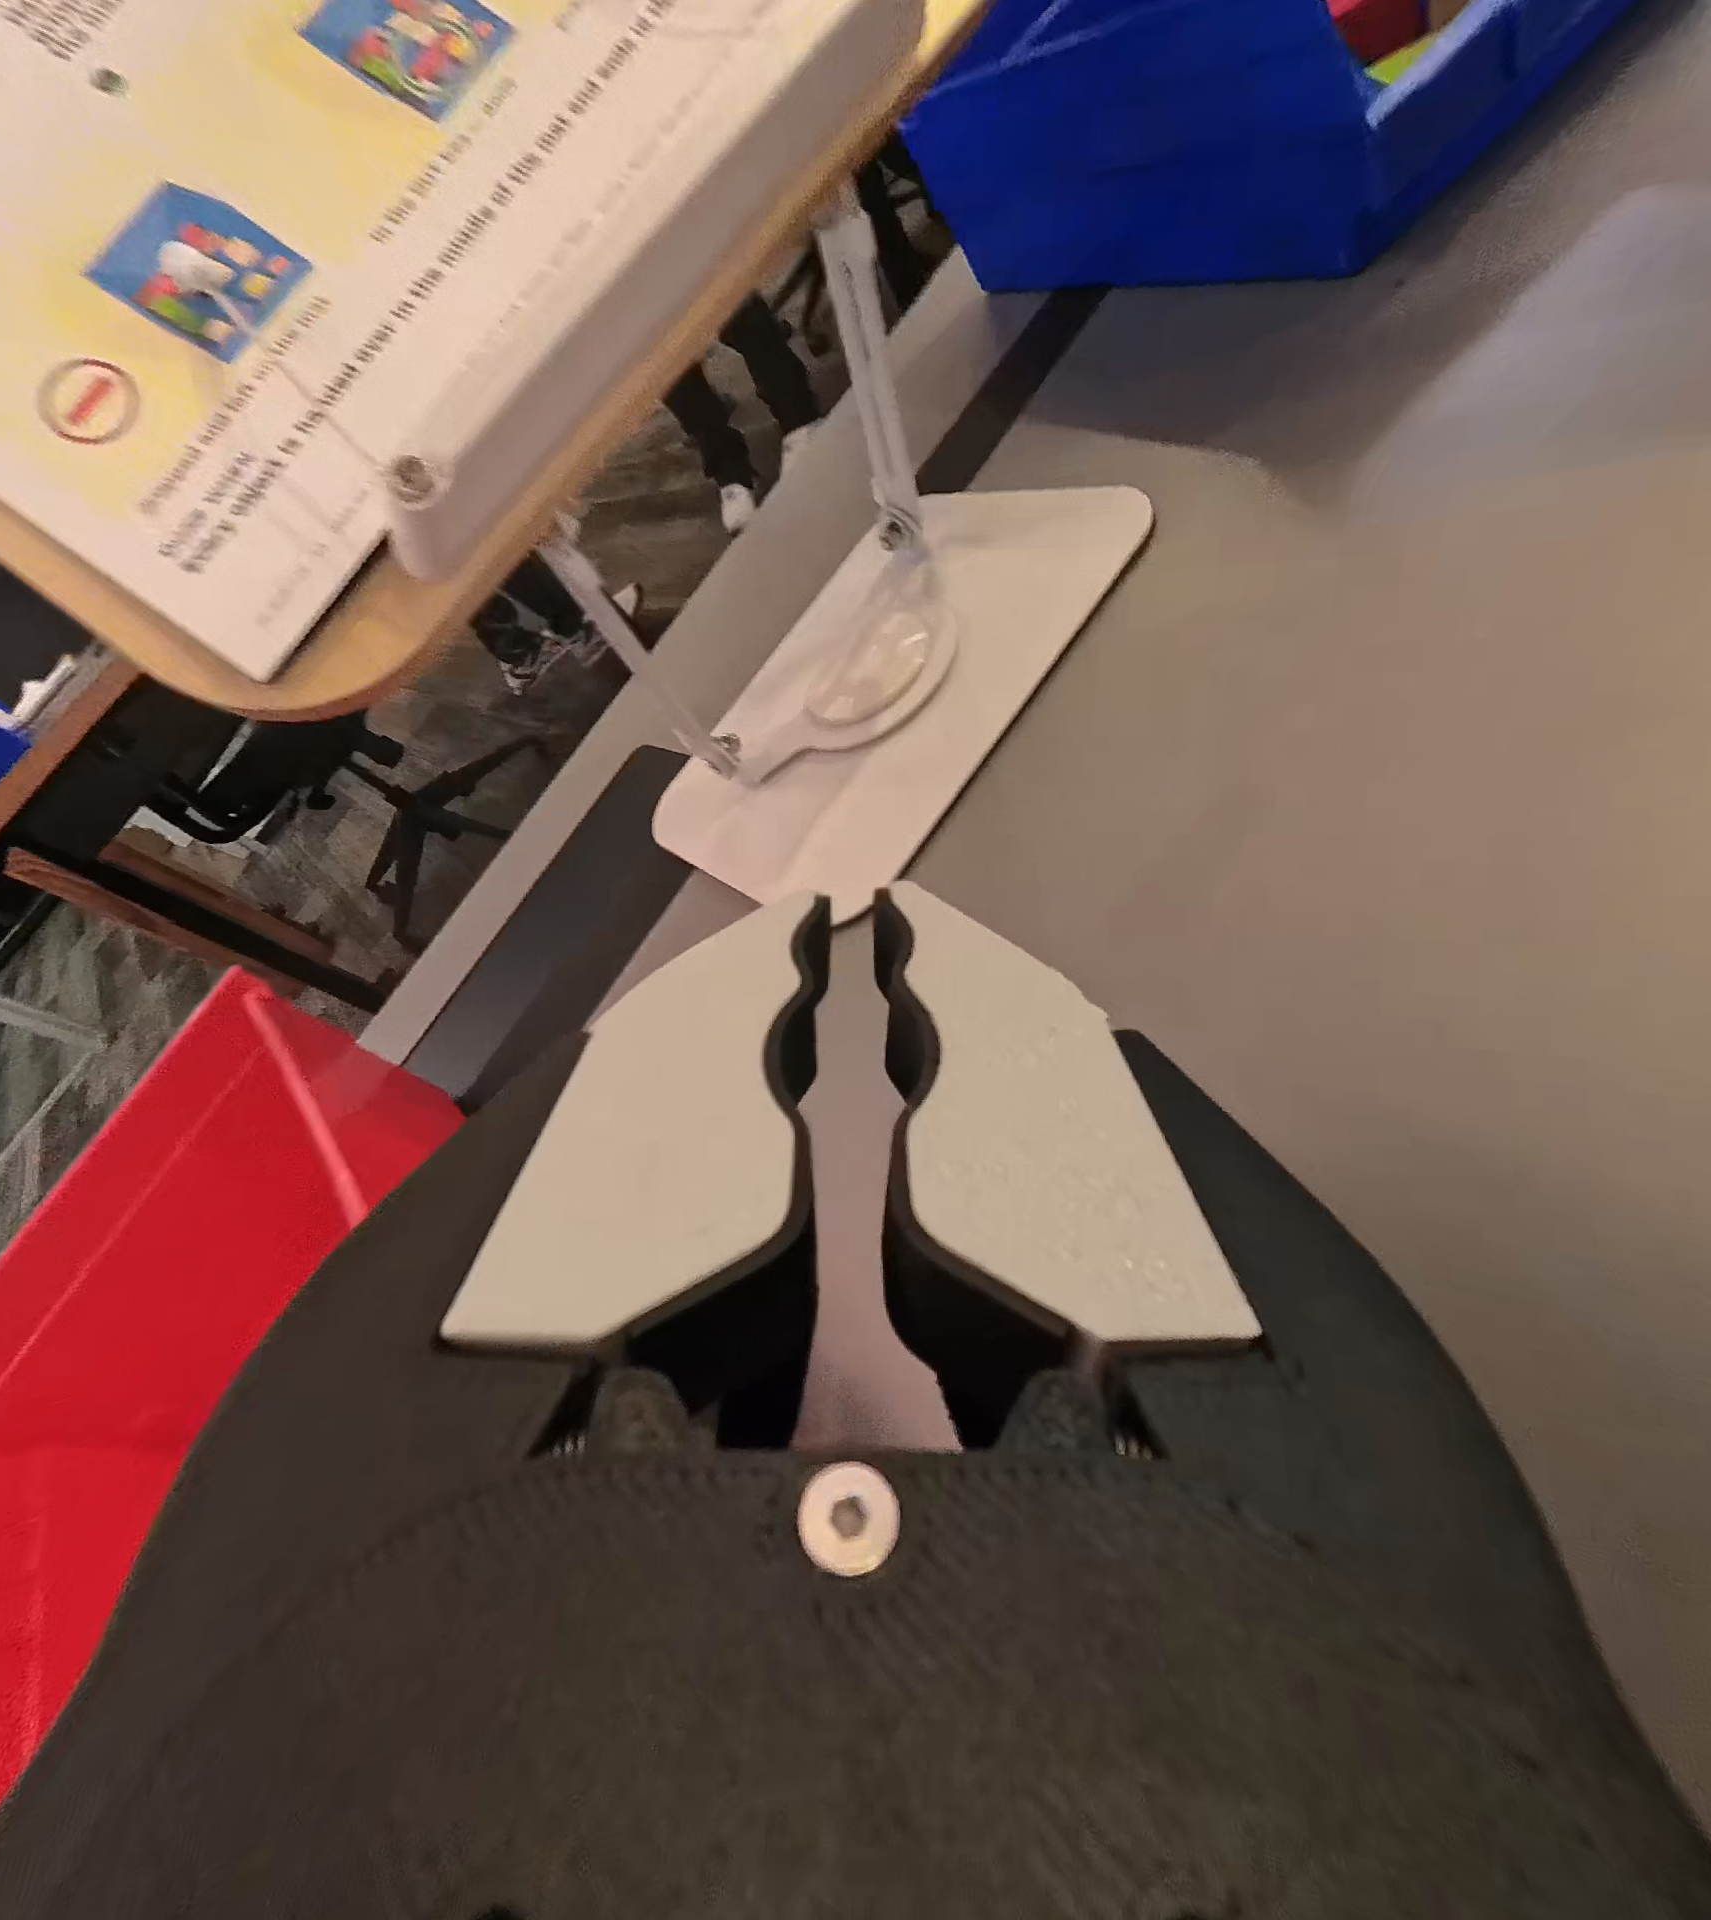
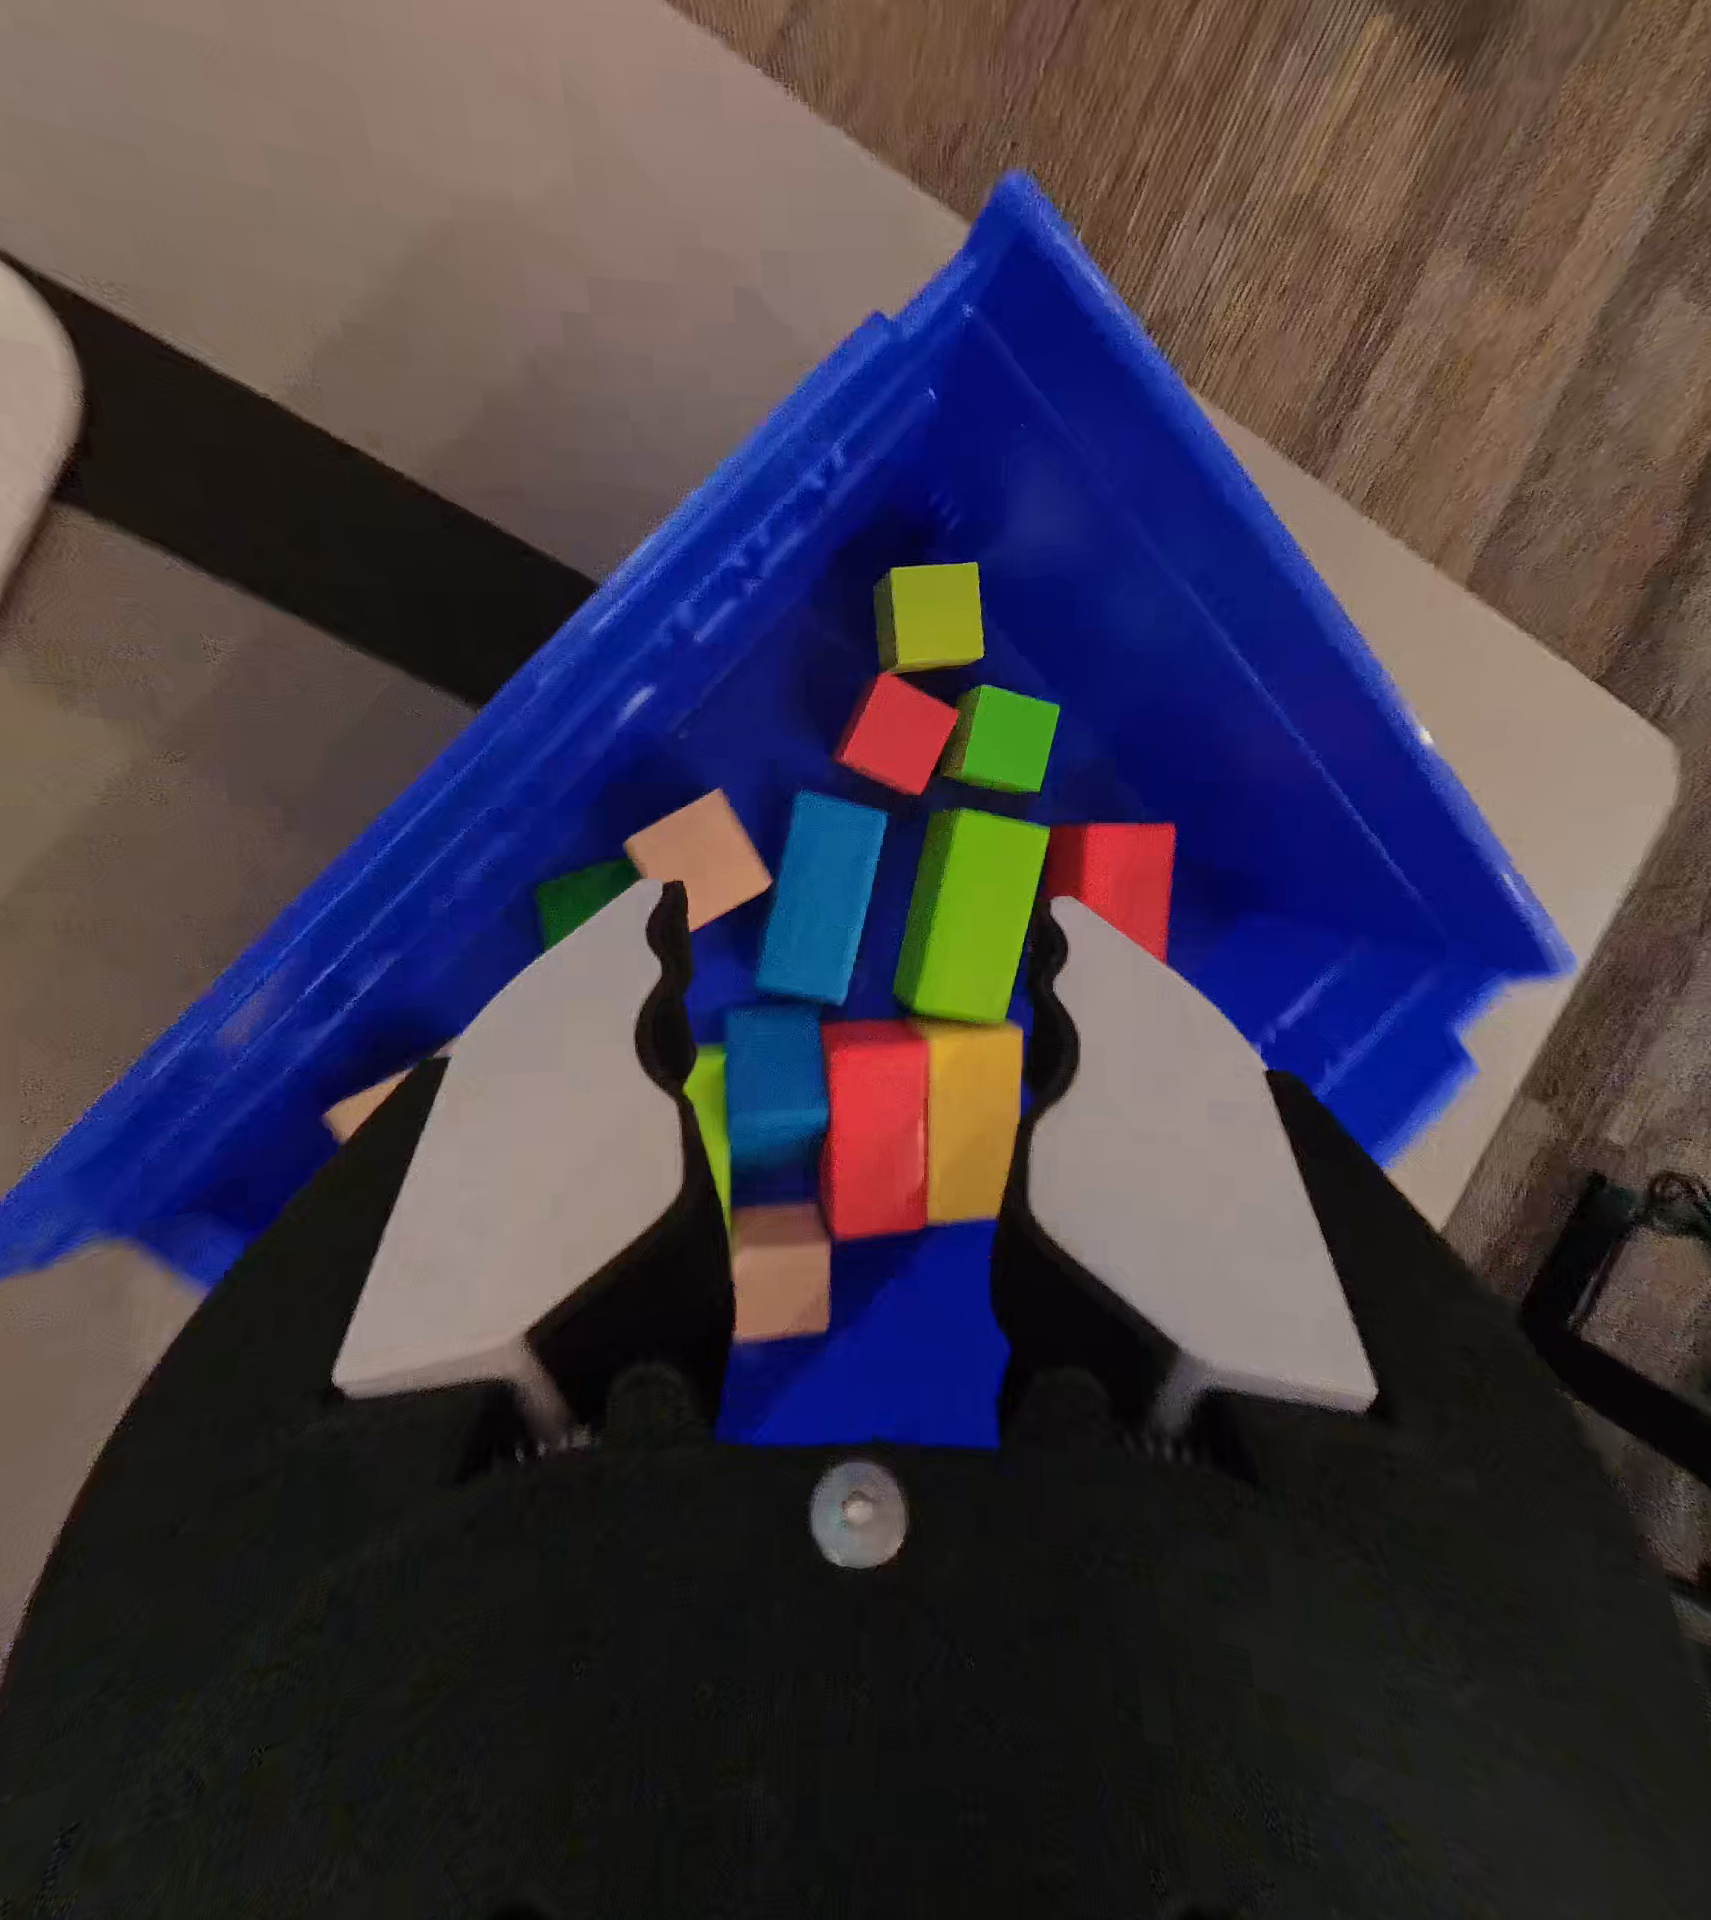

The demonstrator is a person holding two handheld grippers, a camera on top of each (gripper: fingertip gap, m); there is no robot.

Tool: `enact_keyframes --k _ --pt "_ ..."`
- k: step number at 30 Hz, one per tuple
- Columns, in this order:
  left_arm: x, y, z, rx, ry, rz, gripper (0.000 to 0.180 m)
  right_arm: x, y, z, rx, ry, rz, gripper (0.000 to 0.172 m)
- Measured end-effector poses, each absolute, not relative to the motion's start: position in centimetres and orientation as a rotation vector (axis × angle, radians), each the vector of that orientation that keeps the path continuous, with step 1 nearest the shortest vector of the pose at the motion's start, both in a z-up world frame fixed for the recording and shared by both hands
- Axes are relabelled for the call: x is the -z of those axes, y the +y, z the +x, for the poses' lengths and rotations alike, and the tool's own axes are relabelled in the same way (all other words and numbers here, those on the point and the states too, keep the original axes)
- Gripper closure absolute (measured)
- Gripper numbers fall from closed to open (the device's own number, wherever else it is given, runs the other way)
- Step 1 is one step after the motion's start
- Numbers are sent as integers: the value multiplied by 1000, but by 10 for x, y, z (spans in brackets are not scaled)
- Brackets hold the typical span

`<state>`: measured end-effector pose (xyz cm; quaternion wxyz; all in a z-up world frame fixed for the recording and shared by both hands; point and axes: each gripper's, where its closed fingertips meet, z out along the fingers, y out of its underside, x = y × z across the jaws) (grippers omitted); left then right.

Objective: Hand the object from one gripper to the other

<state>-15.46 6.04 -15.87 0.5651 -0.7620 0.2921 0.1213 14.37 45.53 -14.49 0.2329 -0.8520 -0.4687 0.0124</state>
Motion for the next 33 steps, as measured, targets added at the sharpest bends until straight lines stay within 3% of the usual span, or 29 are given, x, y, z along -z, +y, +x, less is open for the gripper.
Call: enact_keyframes --k 8,15,22,33 --pt "106 23 -203 -365 494 -1743 147 78 330 175 -108 -1185 -2120 104" --pt "78 -10 -246 -405 314 -1731 125 61 238 156 -238 -1193 -2019 97" --pt "59 -45 -329 -500 -6 -1710 105 69 207 164 -308 -1082 -2003 81" --pt "137 -60 -455 -442 -503 -1880 68 107 269 242 -386 -625 -2007 62"
